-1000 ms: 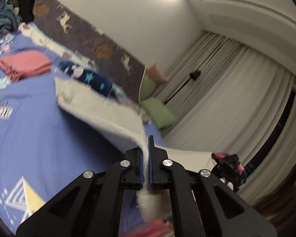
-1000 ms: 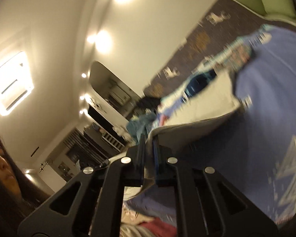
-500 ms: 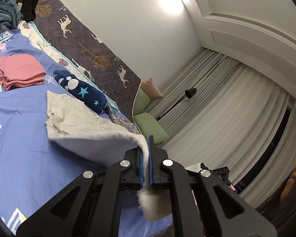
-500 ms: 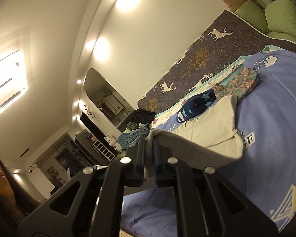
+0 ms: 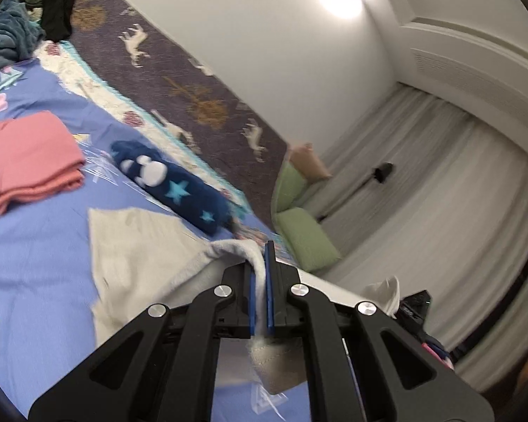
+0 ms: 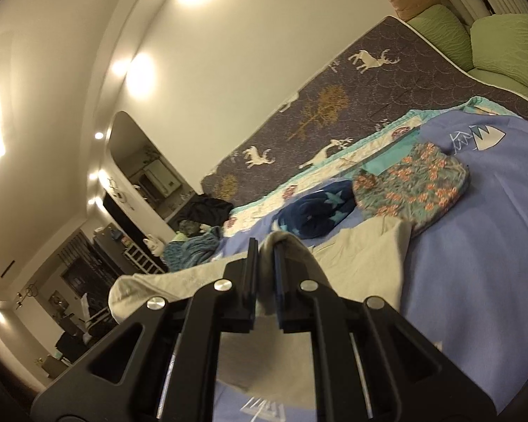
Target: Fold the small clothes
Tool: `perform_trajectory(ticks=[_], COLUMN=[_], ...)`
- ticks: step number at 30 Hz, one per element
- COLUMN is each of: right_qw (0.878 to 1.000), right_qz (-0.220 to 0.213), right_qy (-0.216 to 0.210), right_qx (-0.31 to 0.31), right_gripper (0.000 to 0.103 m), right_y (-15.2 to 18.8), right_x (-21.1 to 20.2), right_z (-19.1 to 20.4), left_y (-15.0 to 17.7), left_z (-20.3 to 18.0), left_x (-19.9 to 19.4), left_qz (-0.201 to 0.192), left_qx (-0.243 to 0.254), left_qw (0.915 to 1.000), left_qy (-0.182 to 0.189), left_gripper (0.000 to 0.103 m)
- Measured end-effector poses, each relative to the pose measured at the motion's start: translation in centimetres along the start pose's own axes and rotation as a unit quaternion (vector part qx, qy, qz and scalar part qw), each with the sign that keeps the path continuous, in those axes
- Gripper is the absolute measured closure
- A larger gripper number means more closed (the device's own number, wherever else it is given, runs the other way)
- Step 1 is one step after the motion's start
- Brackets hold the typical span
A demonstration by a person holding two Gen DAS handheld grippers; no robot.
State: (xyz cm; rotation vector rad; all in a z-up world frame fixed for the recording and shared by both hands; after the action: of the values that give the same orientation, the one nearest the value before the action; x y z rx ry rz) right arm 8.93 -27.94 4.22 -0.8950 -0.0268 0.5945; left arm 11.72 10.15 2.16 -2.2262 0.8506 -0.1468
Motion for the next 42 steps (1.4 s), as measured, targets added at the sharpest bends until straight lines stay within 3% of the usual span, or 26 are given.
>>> perform_trajectory(ticks=[2, 6, 9, 11, 13, 18, 22, 26, 29, 32, 34, 37, 40, 42], right_qw=[1.0, 0.997, 0.991, 0.984, 0.973, 0.973, 0.975, 0.976, 0.976, 0.974, 0.975, 0.982, 0.987, 0.982], right_qz=[0.006, 0.023, 0.052, 0.072, 0.092, 0.097, 0.094, 0.096, 0.104, 0.12, 0.122, 0.089, 0.04, 0.036], right_qy=[0.024, 0.08, 0.126, 0.162, 0.211, 0.208, 0.202, 0.194, 0.189, 0.191, 0.183, 0.163, 0.145, 0.179], right_qx=[0.0, 0.001, -0.003, -0.007, -0.016, 0.003, -0.006, -0.013, -0.017, -0.015, -0.007, 0.017, 0.059, 0.054], right_gripper=[0.094, 0.094, 0.095, 0.094, 0.094, 0.09, 0.089, 0.087, 0.086, 0.09, 0.092, 0.092, 0.088, 0.087], right_y=[-1.0, -2.2, -1.4, -0.1, 1.5, 3.1, 2.7, 2.7, 2.9, 3.4, 3.2, 0.6, -3.2, -4.2], right_x=[2.5, 8.4, 13.7, 16.1, 17.7, 17.5, 16.8, 16.1, 15.7, 16.0, 16.4, 16.9, 17.6, 17.8], right_z=[-1.7, -6.0, -10.2, -12.8, -15.5, -17.3, -16.4, -15.0, -14.5, -14.6, -14.5, -14.0, -14.7, -15.9], left_y=[-1.2, -2.2, -1.6, -0.9, -0.2, -0.5, -0.8, 0.6, 2.2, 3.2, 2.3, -2.3, -6.6, -8.2], left_z=[1.9, 7.4, 13.1, 16.0, 17.6, 16.9, 15.1, 14.0, 13.9, 13.3, 12.9, 12.4, 13.1, 14.8], left_x=[2.8, 8.5, 12.3, 14.1, 14.7, 13.2, 11.5, 10.4, 10.5, 11.8, 12.9, 14.9, 16.0, 16.5], left_qz=[0.007, 0.031, 0.059, 0.084, 0.1, 0.1, 0.091, 0.114, 0.145, 0.176, 0.165, 0.098, 0.034, 0.021], left_qx=[-0.012, -0.018, -0.037, -0.052, -0.075, -0.065, -0.044, -0.019, -0.008, -0.018, -0.023, -0.036, -0.018, -0.031], left_qw=[0.9998, 0.9958, 0.9864, 0.9805, 0.9772, 0.9805, 0.9844, 0.9817, 0.9773, 0.9754, 0.9788, 0.9896, 0.992, 0.9888], left_qy=[-0.015, -0.084, -0.148, -0.17, -0.172, -0.156, -0.144, -0.151, -0.155, -0.131, -0.119, -0.099, -0.12, -0.145], left_gripper=[0.099, 0.099, 0.099, 0.099, 0.098, 0.061, 0.059, 0.059, 0.062, 0.102, 0.102, 0.103, 0.102, 0.084])
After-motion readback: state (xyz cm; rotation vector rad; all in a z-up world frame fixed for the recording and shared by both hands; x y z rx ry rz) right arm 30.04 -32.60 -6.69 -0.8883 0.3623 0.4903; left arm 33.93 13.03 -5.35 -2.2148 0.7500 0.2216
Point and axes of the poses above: each gripper's, at about its wrist camera, not at the fingertips, and x roughly the way its jaws point, z to its left, y to its underside, the point moved 9 cm from there along x, roughly the way its jaws point, and after that the axes turned 3 degrees about -z, right-handed, at the moved point
